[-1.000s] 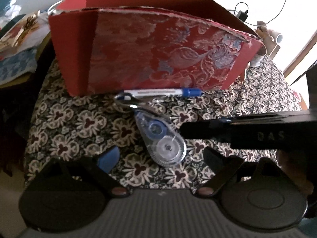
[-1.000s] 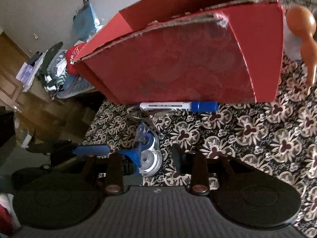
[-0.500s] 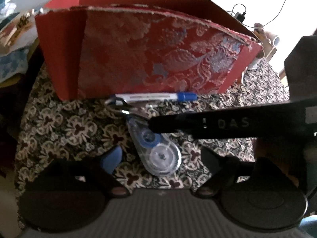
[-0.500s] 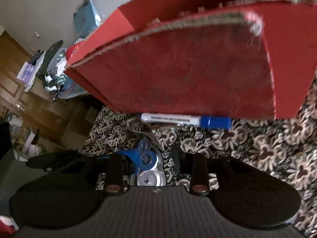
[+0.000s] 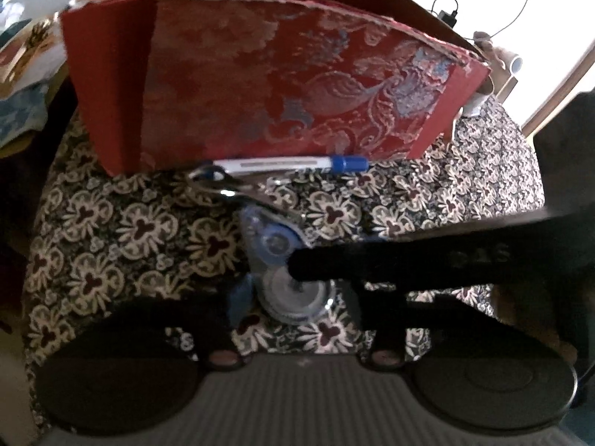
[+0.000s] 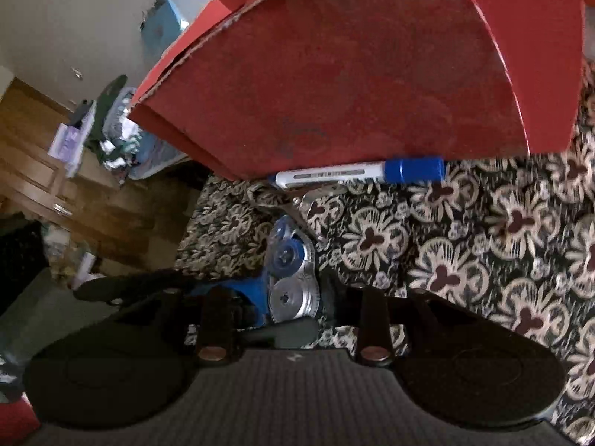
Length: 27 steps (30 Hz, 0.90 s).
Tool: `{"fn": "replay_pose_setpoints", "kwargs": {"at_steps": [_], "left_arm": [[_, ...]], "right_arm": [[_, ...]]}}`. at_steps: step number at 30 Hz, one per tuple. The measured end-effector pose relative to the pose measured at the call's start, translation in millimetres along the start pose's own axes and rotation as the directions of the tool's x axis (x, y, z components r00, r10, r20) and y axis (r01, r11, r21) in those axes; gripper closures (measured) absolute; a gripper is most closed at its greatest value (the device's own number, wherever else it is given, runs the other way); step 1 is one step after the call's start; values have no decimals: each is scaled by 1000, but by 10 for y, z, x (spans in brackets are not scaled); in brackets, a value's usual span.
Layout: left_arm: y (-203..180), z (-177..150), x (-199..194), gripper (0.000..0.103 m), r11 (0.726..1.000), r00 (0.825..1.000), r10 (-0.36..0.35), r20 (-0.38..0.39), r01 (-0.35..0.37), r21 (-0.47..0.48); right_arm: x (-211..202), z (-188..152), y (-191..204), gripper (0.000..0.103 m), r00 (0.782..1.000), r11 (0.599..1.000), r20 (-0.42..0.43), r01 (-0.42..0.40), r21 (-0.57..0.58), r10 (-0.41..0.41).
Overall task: Organize rigid objects
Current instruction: 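Lift the correction tape with the right gripper over the red box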
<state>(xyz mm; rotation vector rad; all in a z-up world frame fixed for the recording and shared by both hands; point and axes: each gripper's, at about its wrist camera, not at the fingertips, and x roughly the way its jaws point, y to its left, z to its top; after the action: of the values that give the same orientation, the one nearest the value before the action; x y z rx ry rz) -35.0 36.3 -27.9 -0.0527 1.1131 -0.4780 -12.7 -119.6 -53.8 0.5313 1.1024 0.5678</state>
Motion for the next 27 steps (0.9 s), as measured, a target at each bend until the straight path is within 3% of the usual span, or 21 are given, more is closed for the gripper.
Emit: {"fn": "replay_pose_setpoints", "kwargs": {"at_steps": [8, 16, 22, 27], "left_arm": [[-156, -76, -71, 60, 995, 999, -31, 9, 30, 91], [-529, 110, -214, 60, 965, 992, -114, 47, 100, 242], [-893, 353, -448, 60, 914, 968, -235, 86, 190, 359], [-1151, 601, -755, 60, 872, 933, -316, 174, 214, 440]], "right_arm": [[-181, -133, -89, 90, 1000, 999, 5, -13, 42, 13], [-660, -209, -97, 90, 990, 996, 138, 10, 84, -22], [-1247, -291, -30, 90, 955, 993, 290, 29, 115, -62], [-1735, -232, 114, 90, 899, 995, 430, 55, 83, -85]]}}
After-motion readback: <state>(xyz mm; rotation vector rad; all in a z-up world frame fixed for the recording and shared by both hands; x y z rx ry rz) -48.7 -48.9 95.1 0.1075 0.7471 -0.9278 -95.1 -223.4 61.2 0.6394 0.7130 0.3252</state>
